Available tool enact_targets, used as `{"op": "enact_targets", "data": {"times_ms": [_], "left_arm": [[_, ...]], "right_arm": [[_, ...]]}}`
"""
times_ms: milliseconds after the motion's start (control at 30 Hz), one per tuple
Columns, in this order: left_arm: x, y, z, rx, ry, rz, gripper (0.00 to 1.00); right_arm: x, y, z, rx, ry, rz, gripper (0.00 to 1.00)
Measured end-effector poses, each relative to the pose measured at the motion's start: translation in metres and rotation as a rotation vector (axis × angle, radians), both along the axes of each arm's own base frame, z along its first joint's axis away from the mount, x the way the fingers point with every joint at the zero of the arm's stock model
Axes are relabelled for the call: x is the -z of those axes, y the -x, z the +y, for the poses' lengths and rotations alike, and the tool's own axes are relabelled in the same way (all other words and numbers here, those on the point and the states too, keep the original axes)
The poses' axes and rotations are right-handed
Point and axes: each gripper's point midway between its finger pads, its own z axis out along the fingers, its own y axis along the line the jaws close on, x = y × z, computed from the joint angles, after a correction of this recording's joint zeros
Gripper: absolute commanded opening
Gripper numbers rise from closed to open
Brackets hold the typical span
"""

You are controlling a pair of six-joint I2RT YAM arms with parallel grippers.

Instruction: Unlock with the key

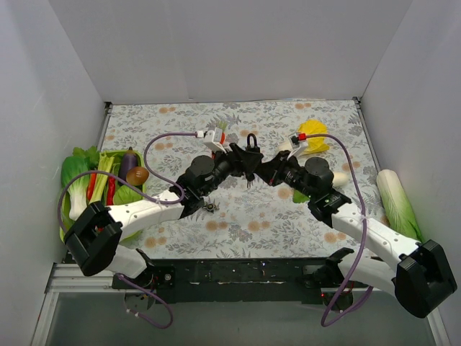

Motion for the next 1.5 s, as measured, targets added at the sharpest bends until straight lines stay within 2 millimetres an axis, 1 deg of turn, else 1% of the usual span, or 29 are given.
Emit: {"op": "enact_targets", "data": {"times_ms": [267,500,933,1033,1133,1200,1233,1300,1333,1367,1400,1433,1500], "left_arm": [[-0.036,0.014,0.005,0.046,0.077,-0.080,0.00],[-0.054,0.022,0.005,0.085,0.119,-0.121,0.00],[-0.057,0.025,0.004,0.103,0.127,-0.134,0.00],[-0.054,0.024,0.004,0.100,0.115,-0.121,0.00],[-0.046,0.021,0.003,0.092,0.088,-0.090,0.00],[-0.042,0.020,0.002,0.089,0.075,-0.070,0.00],[-0.040,0.019,0.001,0.089,0.070,-0.059,0.00],[-0.038,0.018,0.000,0.089,0.069,-0.048,0.00],[-0.036,0.018,0.000,0.092,0.067,-0.042,0.00],[-0.035,0.019,-0.001,0.096,0.062,-0.036,0.00],[-0.033,0.019,-0.001,0.097,0.053,-0.032,0.00],[-0.031,0.018,0.000,0.096,0.043,-0.026,0.00],[-0.025,0.015,0.002,0.093,0.013,-0.019,0.00]], "right_arm": [[-0.033,0.011,0.003,-0.073,-0.102,-0.052,0.01],[-0.050,0.019,0.003,-0.127,-0.160,-0.069,0.01],[-0.054,0.021,0.002,-0.142,-0.167,-0.081,0.01],[-0.050,0.021,0.001,-0.140,-0.153,-0.072,0.01],[-0.043,0.020,0.000,-0.129,-0.124,-0.062,0.01],[-0.039,0.018,-0.002,-0.120,-0.099,-0.055,0.05],[-0.037,0.018,-0.002,-0.116,-0.086,-0.051,0.13],[-0.035,0.017,-0.004,-0.111,-0.067,-0.052,0.22],[-0.034,0.018,-0.005,-0.109,-0.056,-0.048,0.29],[-0.032,0.018,-0.007,-0.103,-0.045,-0.046,0.33],[-0.030,0.016,-0.011,-0.084,-0.030,-0.047,0.36],[-0.030,0.013,-0.017,-0.056,-0.020,-0.046,0.42],[-0.031,0.005,-0.030,0.011,0.004,-0.059,0.47]]}}
